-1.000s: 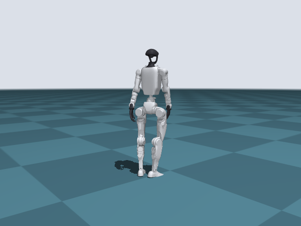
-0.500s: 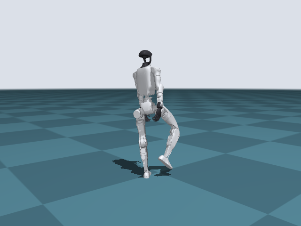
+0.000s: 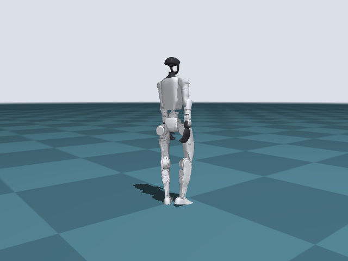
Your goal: In place motions
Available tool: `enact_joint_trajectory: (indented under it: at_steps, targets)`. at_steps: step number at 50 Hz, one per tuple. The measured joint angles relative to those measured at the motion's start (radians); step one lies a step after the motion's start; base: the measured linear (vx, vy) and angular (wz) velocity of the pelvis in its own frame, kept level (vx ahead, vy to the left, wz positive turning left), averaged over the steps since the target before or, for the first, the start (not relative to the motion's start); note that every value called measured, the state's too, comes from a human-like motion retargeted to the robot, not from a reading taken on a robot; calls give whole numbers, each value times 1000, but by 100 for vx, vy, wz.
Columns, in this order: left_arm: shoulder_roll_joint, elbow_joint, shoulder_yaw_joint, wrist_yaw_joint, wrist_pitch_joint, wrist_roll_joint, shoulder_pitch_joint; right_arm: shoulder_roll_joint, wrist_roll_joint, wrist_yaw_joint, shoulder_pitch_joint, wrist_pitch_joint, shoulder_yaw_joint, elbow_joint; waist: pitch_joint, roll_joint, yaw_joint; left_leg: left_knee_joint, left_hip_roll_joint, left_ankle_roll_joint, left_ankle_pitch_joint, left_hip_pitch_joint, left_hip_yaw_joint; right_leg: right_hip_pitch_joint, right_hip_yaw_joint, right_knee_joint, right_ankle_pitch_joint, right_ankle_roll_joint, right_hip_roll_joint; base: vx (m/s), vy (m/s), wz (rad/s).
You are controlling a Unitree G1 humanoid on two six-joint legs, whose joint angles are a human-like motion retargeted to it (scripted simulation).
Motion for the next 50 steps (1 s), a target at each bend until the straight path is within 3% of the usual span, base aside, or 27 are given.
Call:
enact_joint_trajectory:
  at_steps: [2,5,10,15,17,20,22,27,34,43,50]
  targets:
    - [2,5,-1,-20,20,30,46,15,-14,10,-2,-1,10,-15,-12,-31,37,-7,-20,-11,2,25,9,41,1,-107,15,-42,10,-6,8,-4]
    - [5,23,-17,-33,46,74,95,30,-50,32,-14,0,-6,-43,-36,-46,85,-11,-24,-24,15,15,4,65,-7,-195,63,-35,20,-22,9,12]
    - [25,16,-21,-38,51,100,181,24,-35,12,-59,-16,48,-63,-40,-18,61,-6,6,-40,20,-7,-11,35,-26,-167,38,-52,29,-26,7,15]
    - [30,73,15,7,71,108,229,29,51,18,-117,-4,99,-29,0,2,28,118,55,-53,-12,-36,-50,74,-71,-168,23,-61,48,-19,15,42]
    - [34,89,21,12,71,99,257,44,98,7,-128,-6,93,-36,-5,-16,47,259,76,-59,33,-109,-50,78,-78,-174,24,-61,33,-9,10,29]
    - [38,98,26,22,57,69,301,82,210,-7,-155,2,69,-81,-4,-51,86,526,120,-89,207,-244,-71,74,-88,-176,25,-67,7,-17,5,19]
    - [39,101,30,33,30,55,326,104,285,4,-202,-13,65,-126,25,-74,128,737,158,-30,259,-356,-70,78,-72,-175,27,-75,-1,-23,6,-24]
    - [25,130,31,4,21,133,392,129,328,42,-346,-20,81,-225,72,-100,233,1176,258,51,120,-627,-47,74,-28,-170,35,-113,6,-14,12,-47]
    - [2,179,12,-55,37,226,477,153,276,67,-506,-58,92,-306,120,-128,381,1513,282,32,60,-904,-69,69,64,-136,29,-145,-3,-6,6,-66]
    - [6,176,35,-72,49,231,480,153,262,55,-526,-73,95,-268,86,-118,364,1368,257,17,82,-777,-67,78,18,-147,17,-131,3,4,0,26]
    - [18,128,80,-26,37,121,435,169,253,56,-424,-77,104,-220,19,-108,264,845,111,-47,147,-447,-122,72,-49,-171,10,-102,7,7,-11,49]
